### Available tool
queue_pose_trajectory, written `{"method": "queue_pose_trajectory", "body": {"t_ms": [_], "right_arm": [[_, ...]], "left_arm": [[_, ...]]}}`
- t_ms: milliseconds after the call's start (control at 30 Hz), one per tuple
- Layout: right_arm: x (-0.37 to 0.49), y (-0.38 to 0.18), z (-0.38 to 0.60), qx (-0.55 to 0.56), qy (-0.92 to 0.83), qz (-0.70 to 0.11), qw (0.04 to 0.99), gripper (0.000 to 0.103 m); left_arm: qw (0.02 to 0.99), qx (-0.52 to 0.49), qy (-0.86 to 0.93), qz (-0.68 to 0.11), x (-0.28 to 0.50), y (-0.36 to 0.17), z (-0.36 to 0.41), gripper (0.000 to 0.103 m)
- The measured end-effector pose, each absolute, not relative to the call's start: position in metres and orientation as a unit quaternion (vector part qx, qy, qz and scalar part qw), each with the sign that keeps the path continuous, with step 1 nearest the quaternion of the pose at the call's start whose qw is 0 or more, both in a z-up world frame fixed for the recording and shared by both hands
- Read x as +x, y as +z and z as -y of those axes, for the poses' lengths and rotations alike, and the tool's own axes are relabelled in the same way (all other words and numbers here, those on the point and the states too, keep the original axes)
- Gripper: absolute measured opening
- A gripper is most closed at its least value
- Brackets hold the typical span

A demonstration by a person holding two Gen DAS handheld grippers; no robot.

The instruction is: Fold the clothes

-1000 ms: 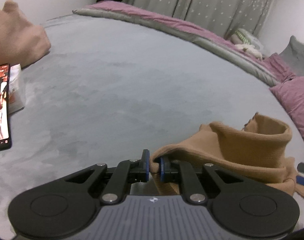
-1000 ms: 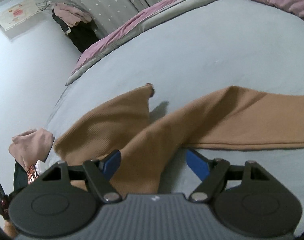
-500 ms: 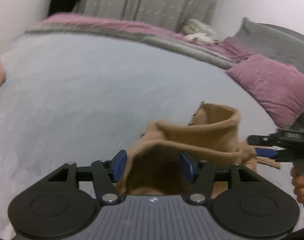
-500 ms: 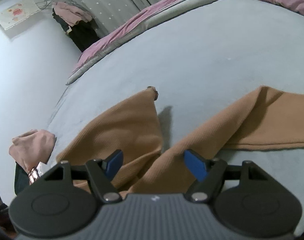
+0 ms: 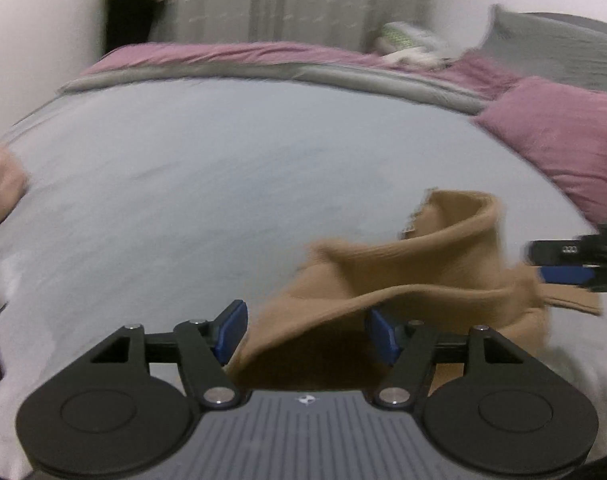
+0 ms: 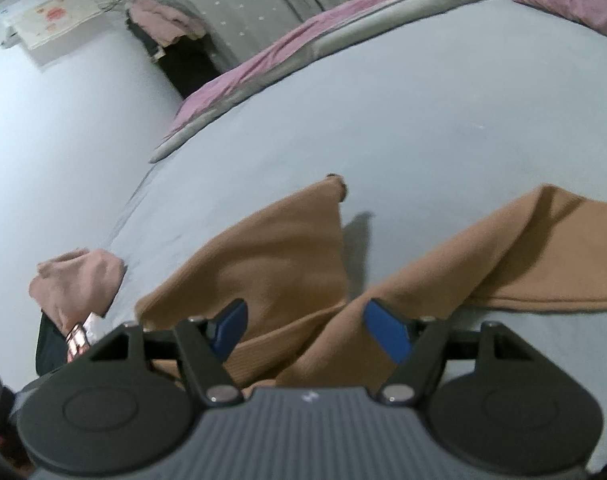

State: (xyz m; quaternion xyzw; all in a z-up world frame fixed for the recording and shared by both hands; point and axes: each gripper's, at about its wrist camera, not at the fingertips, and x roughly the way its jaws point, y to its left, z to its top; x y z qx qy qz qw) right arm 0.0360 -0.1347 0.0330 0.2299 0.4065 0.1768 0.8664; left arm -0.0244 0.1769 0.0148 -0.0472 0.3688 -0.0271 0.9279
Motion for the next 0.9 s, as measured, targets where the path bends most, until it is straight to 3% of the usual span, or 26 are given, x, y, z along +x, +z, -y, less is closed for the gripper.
{"method": "queue_pose_trajectory", "body": {"t_ms": [233, 300, 367, 467, 700, 900], "right_arm": [[0.022, 0.048, 0.112, 0.185, 0.226, -0.382, 0.877, 0.071], [0.016, 0.052, 0.100, 0.165, 0.245, -0.371, 0.880, 0.072], [0.009, 0.057, 0.088, 0.143, 0.265, -0.360, 0.883, 0.072], [-0.002, 0.063, 0.070, 0.111, 0.292, -0.338, 0.888, 0.072], [-0.022, 0.077, 0.042, 0.054, 0.332, -0.289, 0.896, 0.072], [-0.031, 0.077, 0.024, 0.009, 0.326, -0.266, 0.907, 0.071]], "left_arm": [[0.908, -0.034, 0.038, -0.416, -0.011, -0.014, -0.192, 0.064], [0.900, -0.058, 0.045, -0.429, -0.007, -0.023, -0.197, 0.051], [0.897, -0.099, 0.034, -0.430, -0.005, -0.025, -0.202, 0.023], [0.901, -0.148, 0.010, -0.407, -0.010, -0.020, -0.208, 0.006], [0.938, -0.146, -0.079, -0.304, -0.027, 0.008, -0.197, 0.005], [0.948, -0.126, -0.133, -0.261, -0.035, 0.023, -0.193, 0.005]]}}
